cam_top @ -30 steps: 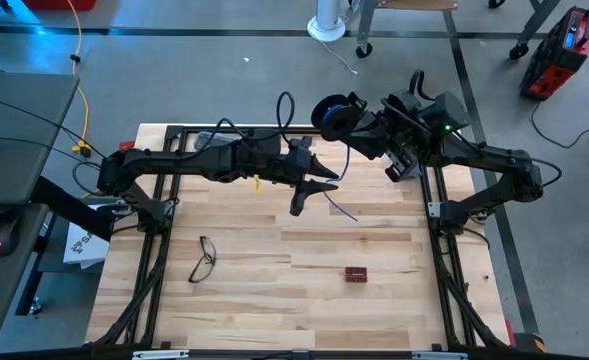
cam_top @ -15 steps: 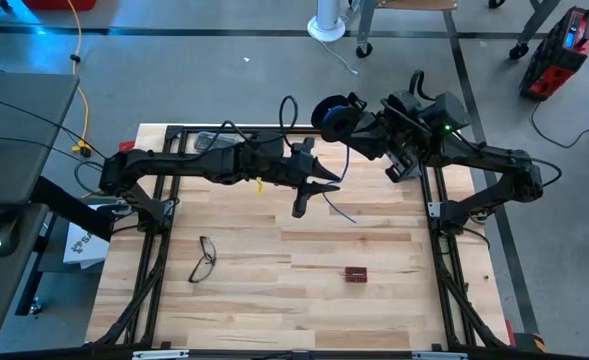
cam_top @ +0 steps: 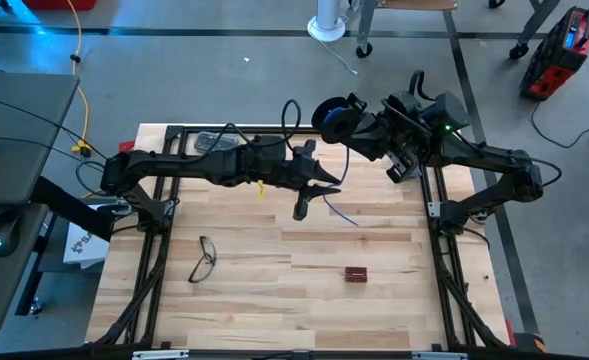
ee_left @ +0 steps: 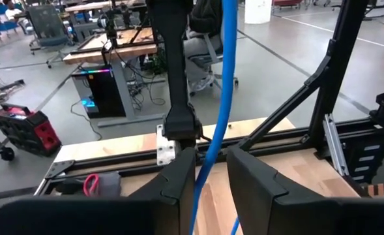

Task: Coil cords
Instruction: Coil the blue wire onto the spool

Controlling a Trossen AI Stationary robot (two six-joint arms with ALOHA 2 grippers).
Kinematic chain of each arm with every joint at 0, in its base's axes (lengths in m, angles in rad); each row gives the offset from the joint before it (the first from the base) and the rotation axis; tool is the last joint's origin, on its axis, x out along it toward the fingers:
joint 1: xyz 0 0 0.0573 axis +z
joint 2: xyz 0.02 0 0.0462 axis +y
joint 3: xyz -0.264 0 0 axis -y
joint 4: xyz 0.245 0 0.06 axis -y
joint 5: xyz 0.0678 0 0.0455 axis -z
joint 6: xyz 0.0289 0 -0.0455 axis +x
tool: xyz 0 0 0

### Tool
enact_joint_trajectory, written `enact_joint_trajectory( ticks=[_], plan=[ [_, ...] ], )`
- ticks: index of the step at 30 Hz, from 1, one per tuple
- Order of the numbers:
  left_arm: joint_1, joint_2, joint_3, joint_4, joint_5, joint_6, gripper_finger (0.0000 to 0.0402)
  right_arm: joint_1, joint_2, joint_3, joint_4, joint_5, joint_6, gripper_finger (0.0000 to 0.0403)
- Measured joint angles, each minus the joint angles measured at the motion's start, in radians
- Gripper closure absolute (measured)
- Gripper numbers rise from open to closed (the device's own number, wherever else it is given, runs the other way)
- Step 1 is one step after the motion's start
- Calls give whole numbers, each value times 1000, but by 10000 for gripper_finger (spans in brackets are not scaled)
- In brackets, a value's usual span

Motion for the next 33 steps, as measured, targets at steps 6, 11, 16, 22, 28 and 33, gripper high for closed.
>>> enact_joint_trajectory(
  ticks=[6, 11, 16, 22, 28, 33],
  plan=[
    [-6, -19, 1, -38, 1, -20, 389, 0, 0, 0, 0, -7, 0, 403],
    [-5, -82, 0, -201, 3, -98, 395, 0, -5, 0, -32, -31, -8, 403],
    [-5, -187, 1, -321, 3, -146, 397, -6, -19, 0, -95, -44, -18, 403],
    [-19, -286, 1, -385, 4, -228, 399, -30, -20, 0, -105, -26, -35, 403],
    [-50, -338, 2, -518, 7, -286, 400, -55, -21, 0, -102, -10, -35, 403],
    [-86, -361, 2, -603, 16, -336, 401, -72, -21, 0, -103, -1, -35, 403]
  ],
)
